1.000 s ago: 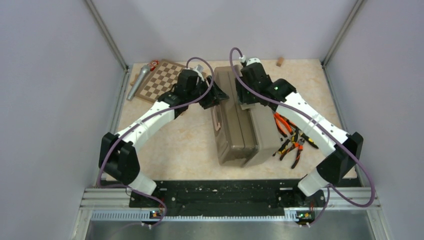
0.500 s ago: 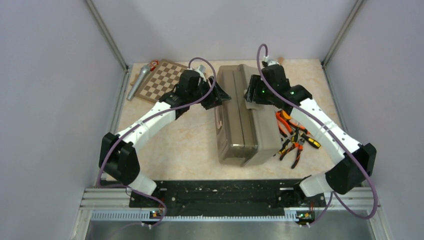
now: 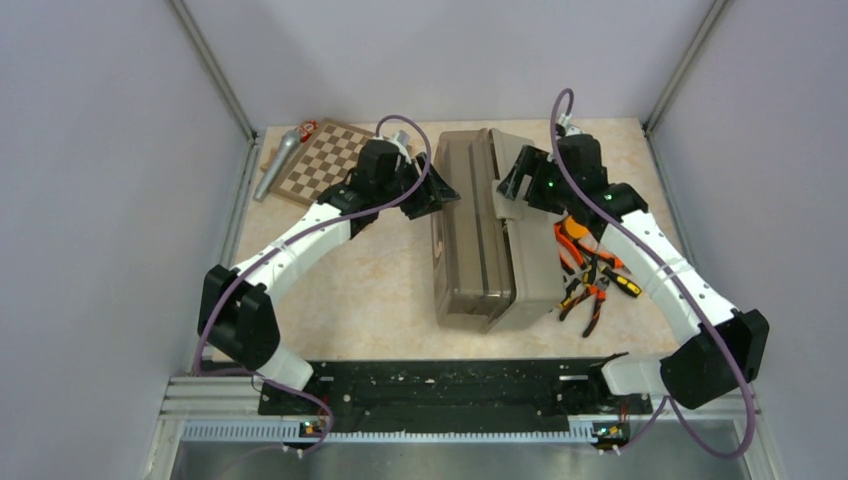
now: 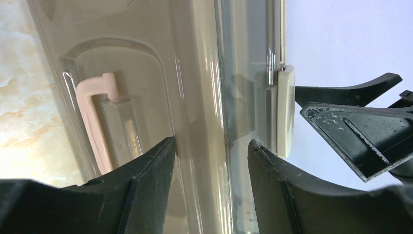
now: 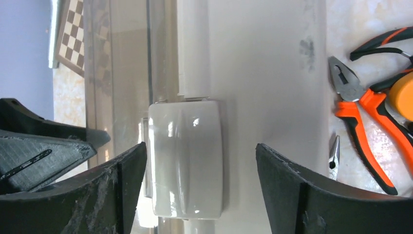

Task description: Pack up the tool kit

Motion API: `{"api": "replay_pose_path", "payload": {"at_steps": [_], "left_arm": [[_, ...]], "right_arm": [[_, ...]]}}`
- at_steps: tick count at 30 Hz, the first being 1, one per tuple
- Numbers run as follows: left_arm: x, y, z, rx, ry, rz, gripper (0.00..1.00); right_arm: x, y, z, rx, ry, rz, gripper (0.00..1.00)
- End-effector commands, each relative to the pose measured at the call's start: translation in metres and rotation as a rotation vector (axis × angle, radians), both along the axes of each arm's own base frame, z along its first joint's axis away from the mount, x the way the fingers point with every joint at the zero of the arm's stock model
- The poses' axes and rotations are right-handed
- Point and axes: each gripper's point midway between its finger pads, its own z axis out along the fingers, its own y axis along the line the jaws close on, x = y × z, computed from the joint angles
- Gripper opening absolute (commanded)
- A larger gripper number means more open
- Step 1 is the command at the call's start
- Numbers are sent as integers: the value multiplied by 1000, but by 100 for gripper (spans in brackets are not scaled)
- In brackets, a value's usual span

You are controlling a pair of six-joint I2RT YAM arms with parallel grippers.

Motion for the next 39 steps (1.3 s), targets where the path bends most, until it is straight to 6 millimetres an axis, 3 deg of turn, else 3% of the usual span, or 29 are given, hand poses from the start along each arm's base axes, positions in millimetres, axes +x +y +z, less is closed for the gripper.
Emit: {"api": "replay_pose_path", "payload": {"at_steps": [1, 4, 6, 12, 16, 20, 27, 39], "left_arm": [[2, -5, 31, -50, -86, -11, 61], [2, -4, 31, -52, -85, -9, 61], [1, -5, 31, -51, -84, -12, 61], [2, -5, 29, -51, -82, -10, 61], [3, -6, 29, -52, -80, -10, 61], [3, -6, 29, -52, -79, -7, 61], [4, -5, 28, -50, -79, -3, 61], [4, -4, 23, -35, -73, -2, 61]], "right_arm": [[0, -25, 15, 3, -47, -90, 84], [0, -45, 19, -39, -57, -156, 87], [-1, -48, 26, -68, -73, -143, 88], [-8, -22, 51, -233, -129, -7, 95], [-9, -4, 45, -350, -107, 24, 95], [-7, 2, 25, -489, -49, 36, 94], [-5, -11, 13, -596, -9, 12, 88], [-9, -56, 50, -706, -74, -142, 85]]}}
